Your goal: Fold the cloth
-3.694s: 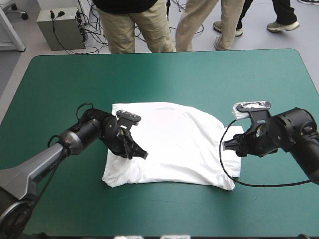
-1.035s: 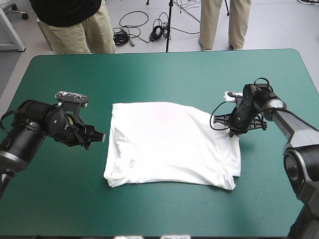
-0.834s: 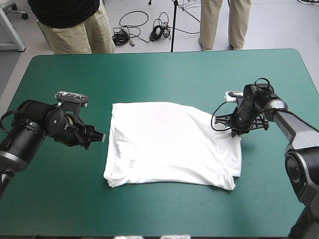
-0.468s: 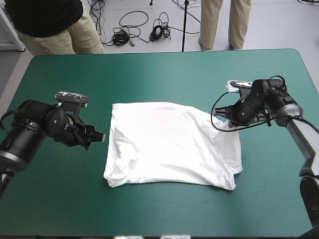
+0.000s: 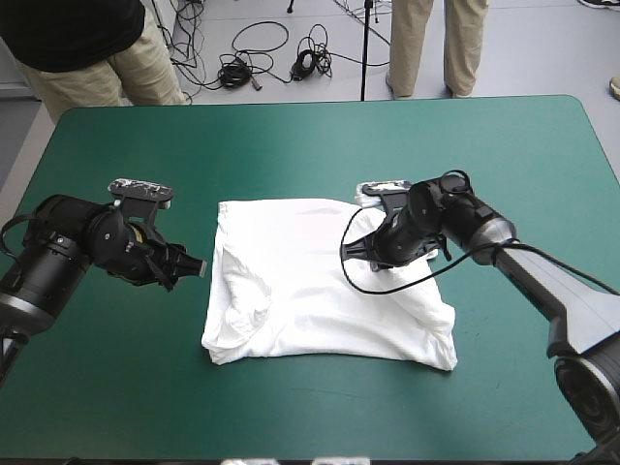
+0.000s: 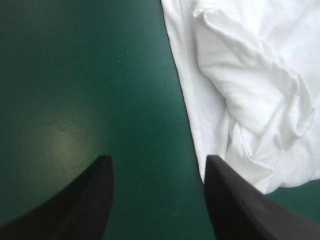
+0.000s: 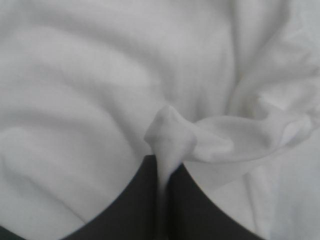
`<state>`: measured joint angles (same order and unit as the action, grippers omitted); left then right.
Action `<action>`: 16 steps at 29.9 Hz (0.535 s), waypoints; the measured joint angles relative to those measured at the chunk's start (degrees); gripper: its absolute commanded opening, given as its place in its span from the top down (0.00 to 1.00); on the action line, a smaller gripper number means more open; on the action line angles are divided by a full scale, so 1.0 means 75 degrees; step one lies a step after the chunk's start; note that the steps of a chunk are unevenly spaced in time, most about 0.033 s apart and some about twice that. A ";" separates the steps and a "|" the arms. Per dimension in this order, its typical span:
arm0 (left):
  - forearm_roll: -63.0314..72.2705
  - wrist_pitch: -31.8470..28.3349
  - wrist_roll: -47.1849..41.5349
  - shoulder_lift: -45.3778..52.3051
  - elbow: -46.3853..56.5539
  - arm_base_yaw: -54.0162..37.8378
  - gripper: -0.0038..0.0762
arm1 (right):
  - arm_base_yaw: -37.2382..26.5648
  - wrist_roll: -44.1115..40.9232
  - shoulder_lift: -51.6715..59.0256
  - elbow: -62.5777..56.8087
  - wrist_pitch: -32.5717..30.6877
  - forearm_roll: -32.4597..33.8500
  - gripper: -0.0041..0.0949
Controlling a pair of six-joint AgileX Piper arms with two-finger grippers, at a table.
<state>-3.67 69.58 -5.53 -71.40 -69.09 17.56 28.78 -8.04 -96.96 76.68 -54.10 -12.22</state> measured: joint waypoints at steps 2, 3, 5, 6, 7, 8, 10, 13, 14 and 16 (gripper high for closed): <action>0.0030 0.0000 0.0000 0.0000 0.0000 0.0000 0.45 | 0.0125 0.0000 -0.0233 0.0000 0.0068 -0.0185 0.98; 0.0060 0.0000 0.0000 0.0000 0.0000 0.0000 0.45 | 0.0160 0.0007 -0.0375 0.0000 0.0093 -0.0331 0.98; 0.0143 0.0000 0.0000 0.0000 0.0000 0.0000 0.45 | 0.0184 0.0107 -0.0632 0.0000 0.0116 -0.0532 0.98; 0.0163 0.0000 0.0000 0.0000 0.0000 0.0000 0.45 | 0.0190 0.0235 -0.0767 0.0000 0.0122 -0.0648 0.97; 0.0182 0.0000 0.0000 0.0000 0.0000 0.0000 0.45 | 0.0190 0.0366 -0.0890 0.0000 0.0129 -0.0738 0.96; 0.0180 0.0000 0.0000 0.0000 0.0000 0.0000 0.45 | 0.0190 0.0558 -0.0987 0.0000 0.0129 -0.0861 0.94; 0.0189 0.0000 0.0000 0.0000 0.0000 0.0000 0.45 | 0.0190 0.0771 -0.1074 -0.0011 0.0129 -0.0968 0.86; 0.0192 0.0000 0.0000 0.0000 0.0000 0.0000 0.45 | 0.0192 0.0885 -0.1074 0.0005 0.0107 -0.1046 0.64; 0.0192 0.0007 0.0008 0.0000 0.0000 0.0000 0.45 | 0.0192 0.0907 -0.1074 0.0043 0.0028 -0.1052 0.57; 0.0199 0.0007 0.0008 0.0000 0.0000 0.0000 0.45 | 0.0192 0.0926 -0.1074 0.0159 -0.0201 -0.1073 0.45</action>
<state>-2.17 69.63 -5.47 -71.40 -69.09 17.56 30.22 -1.10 -105.02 77.87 -55.60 -20.27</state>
